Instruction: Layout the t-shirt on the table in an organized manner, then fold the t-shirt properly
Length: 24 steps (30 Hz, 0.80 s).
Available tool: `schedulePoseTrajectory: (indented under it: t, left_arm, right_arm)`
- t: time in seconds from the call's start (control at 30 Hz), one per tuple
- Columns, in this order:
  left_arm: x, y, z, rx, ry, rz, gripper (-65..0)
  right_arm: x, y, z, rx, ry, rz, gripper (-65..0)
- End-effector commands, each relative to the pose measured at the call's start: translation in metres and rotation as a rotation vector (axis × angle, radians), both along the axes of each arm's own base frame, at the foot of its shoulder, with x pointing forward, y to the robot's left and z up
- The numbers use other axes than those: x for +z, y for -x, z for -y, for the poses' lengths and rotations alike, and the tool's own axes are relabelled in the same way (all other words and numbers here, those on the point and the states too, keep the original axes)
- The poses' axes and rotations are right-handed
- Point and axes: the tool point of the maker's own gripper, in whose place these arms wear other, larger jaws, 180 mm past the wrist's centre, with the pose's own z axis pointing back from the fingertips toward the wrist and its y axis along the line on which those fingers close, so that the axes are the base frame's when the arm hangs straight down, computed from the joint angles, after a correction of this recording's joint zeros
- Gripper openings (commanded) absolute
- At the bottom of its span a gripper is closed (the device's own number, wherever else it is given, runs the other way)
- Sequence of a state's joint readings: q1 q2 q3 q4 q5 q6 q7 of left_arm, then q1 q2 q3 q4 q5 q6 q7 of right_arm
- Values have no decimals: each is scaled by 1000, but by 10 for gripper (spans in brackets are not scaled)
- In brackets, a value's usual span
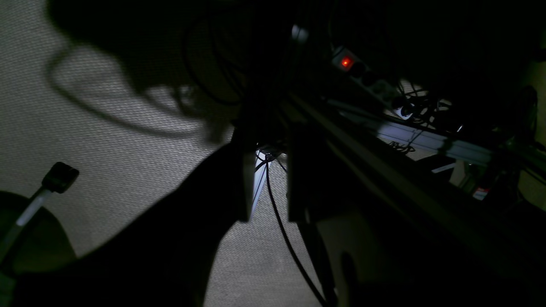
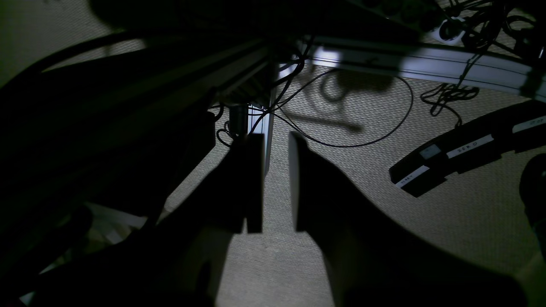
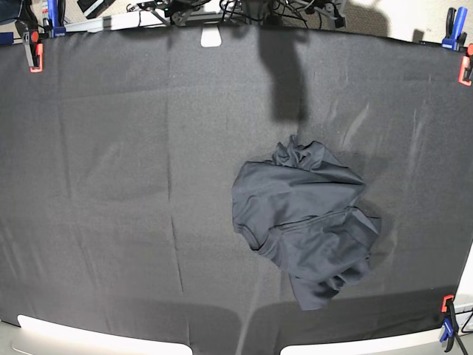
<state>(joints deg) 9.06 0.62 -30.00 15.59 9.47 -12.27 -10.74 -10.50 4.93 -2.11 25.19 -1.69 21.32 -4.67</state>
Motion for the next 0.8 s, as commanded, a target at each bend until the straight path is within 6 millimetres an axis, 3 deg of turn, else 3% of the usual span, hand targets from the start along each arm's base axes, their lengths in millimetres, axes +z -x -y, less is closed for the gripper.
schedulePoseTrajectory:
  t: [0.0,0.37,0.77]
  left_arm:
    - [1,0,2,-2,5,15,-533]
    - [1,0,2,-2,5,14,-533]
    - [2,-2,1,0,3,22,-533]
  right_arm:
    - [1,-3,2,-2,-7,14,-548]
    - [1,-3,26,5,29,14,-548]
    - [1,-6,25,1,27,22,-548]
